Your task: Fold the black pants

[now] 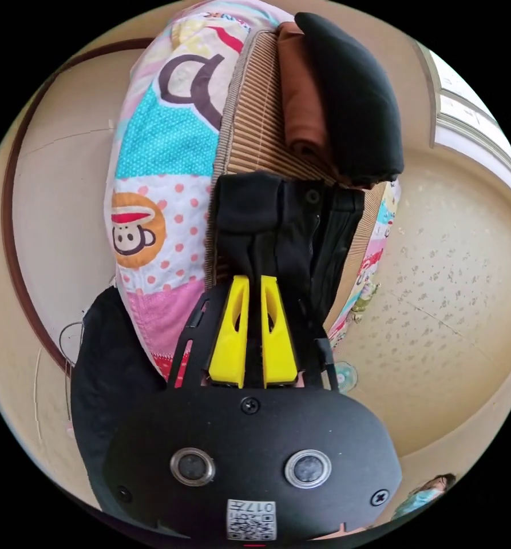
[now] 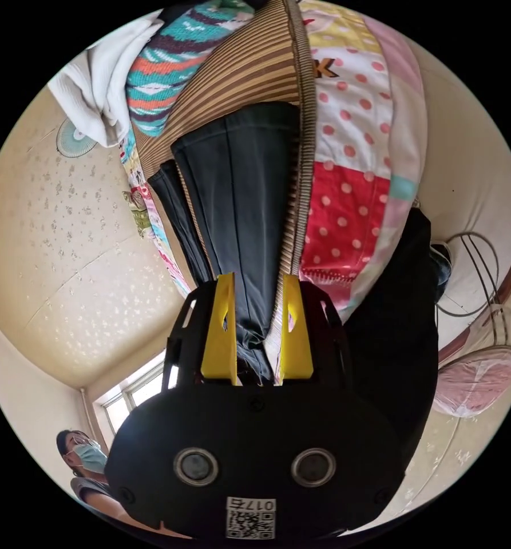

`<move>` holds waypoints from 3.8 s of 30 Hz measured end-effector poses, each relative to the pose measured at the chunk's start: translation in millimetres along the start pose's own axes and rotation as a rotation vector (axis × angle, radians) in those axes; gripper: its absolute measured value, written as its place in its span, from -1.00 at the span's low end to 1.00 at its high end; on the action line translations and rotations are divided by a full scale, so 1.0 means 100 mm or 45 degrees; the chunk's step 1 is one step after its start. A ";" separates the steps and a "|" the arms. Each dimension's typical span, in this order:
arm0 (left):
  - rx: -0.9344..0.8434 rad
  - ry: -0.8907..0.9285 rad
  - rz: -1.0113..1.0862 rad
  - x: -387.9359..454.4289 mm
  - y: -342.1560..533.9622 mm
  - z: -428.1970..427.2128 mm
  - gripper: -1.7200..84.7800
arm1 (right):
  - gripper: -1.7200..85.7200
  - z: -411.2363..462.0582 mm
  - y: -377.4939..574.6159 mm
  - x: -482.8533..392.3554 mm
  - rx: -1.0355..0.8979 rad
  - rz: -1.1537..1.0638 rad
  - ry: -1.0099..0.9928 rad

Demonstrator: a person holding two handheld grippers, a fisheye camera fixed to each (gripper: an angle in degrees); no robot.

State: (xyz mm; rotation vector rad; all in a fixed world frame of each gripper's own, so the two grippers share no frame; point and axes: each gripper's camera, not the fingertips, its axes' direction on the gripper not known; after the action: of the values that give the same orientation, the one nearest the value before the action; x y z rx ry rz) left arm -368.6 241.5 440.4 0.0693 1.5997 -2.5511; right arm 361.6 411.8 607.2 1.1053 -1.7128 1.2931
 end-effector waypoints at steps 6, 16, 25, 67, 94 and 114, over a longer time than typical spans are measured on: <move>-0.110 0.146 0.298 0.21 0.14 -0.40 -0.87 | -0.72 0.18 -0.14 0.07 0.069 0.107 -0.055; -0.185 0.023 0.493 0.71 0.47 -0.66 -0.87 | -0.90 0.20 -0.16 -0.50 0.118 -0.144 -0.038; -0.093 -0.222 0.730 2.32 0.54 0.10 -0.86 | -0.93 1.31 -0.63 -2.95 0.152 -0.618 0.430; -0.479 -1.068 1.109 2.24 0.64 1.11 -0.77 | -0.95 2.36 0.38 -0.59 -0.595 -0.740 1.303; -0.466 -0.147 0.683 1.44 -0.32 0.32 -0.77 | -0.95 1.18 0.59 -0.32 -0.215 -0.259 0.501; -0.205 0.044 0.266 0.63 -0.81 0.39 -0.64 | -0.95 0.34 0.28 -0.06 -0.094 -0.020 0.204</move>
State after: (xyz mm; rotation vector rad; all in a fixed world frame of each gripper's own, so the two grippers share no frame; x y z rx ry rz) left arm -440.3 236.3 523.2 0.2516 1.7059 -2.2704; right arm 336.6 383.8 583.1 0.9448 -1.6168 1.2631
